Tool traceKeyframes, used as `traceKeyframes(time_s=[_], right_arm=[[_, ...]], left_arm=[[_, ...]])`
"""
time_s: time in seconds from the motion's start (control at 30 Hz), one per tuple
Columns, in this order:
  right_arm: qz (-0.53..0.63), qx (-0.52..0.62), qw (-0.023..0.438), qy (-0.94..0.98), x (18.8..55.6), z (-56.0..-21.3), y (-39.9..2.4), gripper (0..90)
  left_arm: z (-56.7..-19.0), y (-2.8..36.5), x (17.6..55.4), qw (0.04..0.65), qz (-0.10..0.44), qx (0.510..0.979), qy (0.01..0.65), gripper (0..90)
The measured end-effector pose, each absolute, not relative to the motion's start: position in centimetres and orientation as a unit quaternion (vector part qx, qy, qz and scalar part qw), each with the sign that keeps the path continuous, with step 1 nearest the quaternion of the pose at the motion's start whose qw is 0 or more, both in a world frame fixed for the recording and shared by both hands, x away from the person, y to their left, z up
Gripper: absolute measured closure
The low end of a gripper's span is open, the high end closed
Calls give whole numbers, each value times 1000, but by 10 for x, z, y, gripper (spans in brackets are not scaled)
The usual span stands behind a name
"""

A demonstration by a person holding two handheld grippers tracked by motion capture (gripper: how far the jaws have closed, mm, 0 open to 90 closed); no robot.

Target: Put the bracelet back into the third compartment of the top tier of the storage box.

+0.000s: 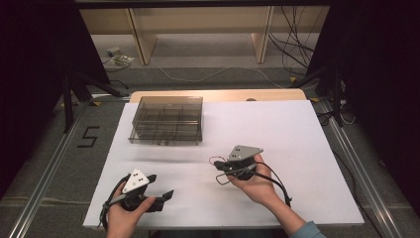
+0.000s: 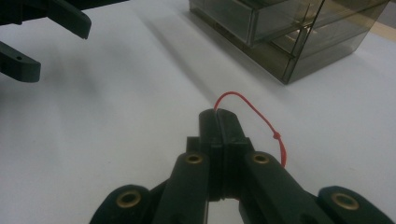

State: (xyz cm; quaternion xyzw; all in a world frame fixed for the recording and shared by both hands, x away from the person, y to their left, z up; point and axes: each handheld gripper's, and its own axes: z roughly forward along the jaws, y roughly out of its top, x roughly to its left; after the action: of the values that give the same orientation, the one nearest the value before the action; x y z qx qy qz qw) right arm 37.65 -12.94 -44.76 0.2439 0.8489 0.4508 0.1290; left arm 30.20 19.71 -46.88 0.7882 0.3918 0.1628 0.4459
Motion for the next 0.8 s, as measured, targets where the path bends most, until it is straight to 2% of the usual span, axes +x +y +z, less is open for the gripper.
traceKeyframes(time_s=[0.8], right_arm=[[457, 233, 141, 847, 386, -431, -118, 900]], left_arm=[[-469, 197, 302, 449, 168, 782, 398, 162]])
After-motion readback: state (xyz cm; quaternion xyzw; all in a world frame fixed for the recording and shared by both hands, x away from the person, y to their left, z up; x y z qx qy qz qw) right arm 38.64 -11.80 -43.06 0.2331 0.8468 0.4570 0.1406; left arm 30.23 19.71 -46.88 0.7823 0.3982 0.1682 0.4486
